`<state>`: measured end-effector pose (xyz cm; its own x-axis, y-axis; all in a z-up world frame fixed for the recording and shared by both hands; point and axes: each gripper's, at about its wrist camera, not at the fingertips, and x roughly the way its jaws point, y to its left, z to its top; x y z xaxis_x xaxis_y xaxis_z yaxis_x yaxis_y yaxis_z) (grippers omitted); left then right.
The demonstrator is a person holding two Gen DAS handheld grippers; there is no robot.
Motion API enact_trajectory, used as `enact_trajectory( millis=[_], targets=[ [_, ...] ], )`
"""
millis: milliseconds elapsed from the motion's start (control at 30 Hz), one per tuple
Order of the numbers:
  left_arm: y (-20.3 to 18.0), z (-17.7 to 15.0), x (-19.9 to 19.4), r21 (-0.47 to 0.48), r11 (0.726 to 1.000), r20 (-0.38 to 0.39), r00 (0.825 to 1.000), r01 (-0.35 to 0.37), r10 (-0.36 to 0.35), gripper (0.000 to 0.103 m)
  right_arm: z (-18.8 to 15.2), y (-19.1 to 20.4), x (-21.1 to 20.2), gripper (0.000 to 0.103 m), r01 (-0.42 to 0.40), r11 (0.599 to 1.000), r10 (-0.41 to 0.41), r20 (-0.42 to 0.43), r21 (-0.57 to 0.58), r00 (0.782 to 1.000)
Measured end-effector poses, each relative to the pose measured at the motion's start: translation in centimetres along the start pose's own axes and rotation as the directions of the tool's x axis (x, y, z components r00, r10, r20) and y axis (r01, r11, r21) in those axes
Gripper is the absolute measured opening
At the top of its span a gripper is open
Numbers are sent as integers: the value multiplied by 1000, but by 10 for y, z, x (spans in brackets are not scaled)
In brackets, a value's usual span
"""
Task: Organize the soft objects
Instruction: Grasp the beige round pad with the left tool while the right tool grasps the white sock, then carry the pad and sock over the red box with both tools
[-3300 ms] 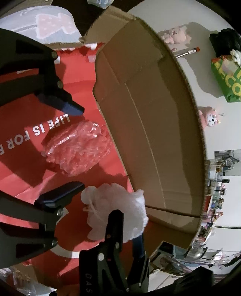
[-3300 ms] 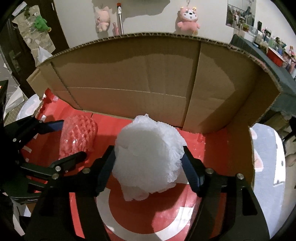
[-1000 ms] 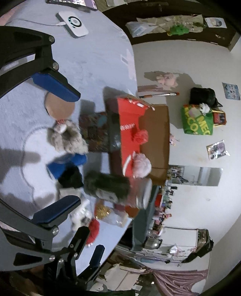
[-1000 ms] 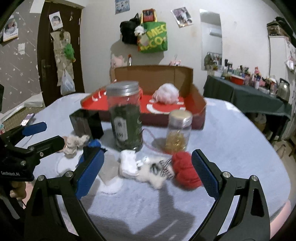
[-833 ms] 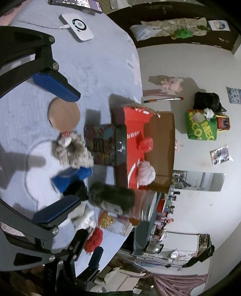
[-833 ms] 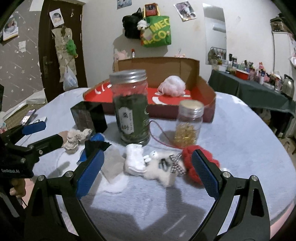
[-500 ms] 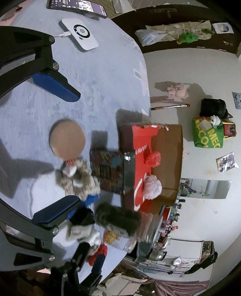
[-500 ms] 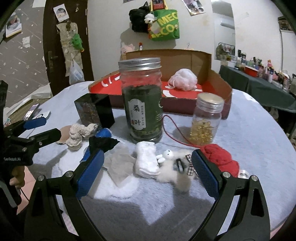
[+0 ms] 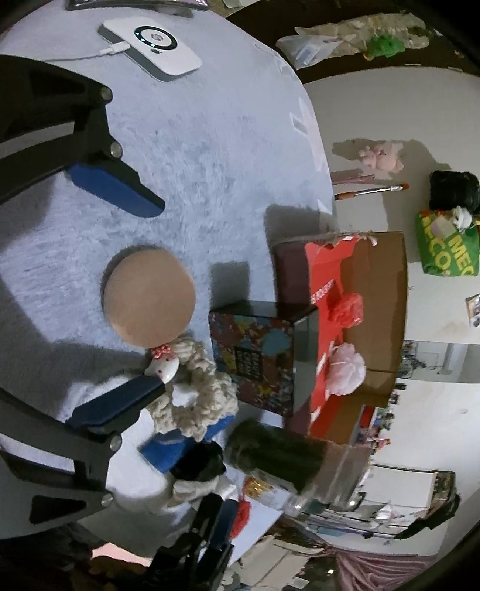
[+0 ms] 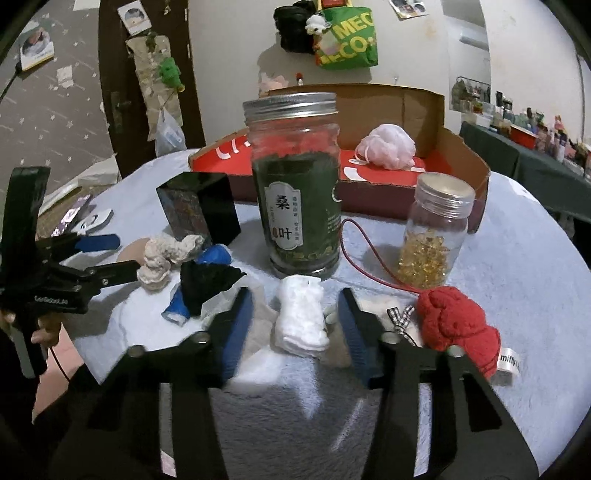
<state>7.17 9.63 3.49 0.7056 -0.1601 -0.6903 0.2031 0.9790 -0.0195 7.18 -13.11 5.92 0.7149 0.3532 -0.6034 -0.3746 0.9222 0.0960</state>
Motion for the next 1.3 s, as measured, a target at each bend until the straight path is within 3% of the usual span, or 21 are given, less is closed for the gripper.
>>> enact_trajectory(
  millis=[67,133,167,200,367,500,800,1000,1300],
  targets=[
    [1,1,2,4,1000,1,1000,12,-12,87,0,0,2,36,-2,1000,2,-2,-7,1000],
    [2,1,3,7,999,-2,999,34,-34,77,-2,2,5,31,11,1000,-11,-13,-24,1000],
    [2,1,3,12,998,-5,998,62,-62,66,-2,3,7,26,10,999,-11,-21,-35,1000],
    [0,0,2,21,997,-6,997,72,-72,47,-4,4,9,21,3,999,-4,-29,-45,1000],
    [1,-1,-3,30,999,-7,999,45,-44,23,-5,0,-1,12,-21,999,21,9,-31,1000],
    [0,3,-20,13,999,26,998,52,-53,21,0,-10,-16,12,-45,999,45,46,17,998],
    [-37,29,-43,43,981,71,978,191,-194,21,15,-29,-34,12,-93,993,88,64,74,994],
    [-68,41,-29,81,957,29,959,279,-282,21,19,-34,-33,12,-126,988,121,55,87,991],
    [-91,53,-12,100,936,-16,942,337,-337,21,20,-36,-25,12,-160,982,157,38,97,987]
  ],
)
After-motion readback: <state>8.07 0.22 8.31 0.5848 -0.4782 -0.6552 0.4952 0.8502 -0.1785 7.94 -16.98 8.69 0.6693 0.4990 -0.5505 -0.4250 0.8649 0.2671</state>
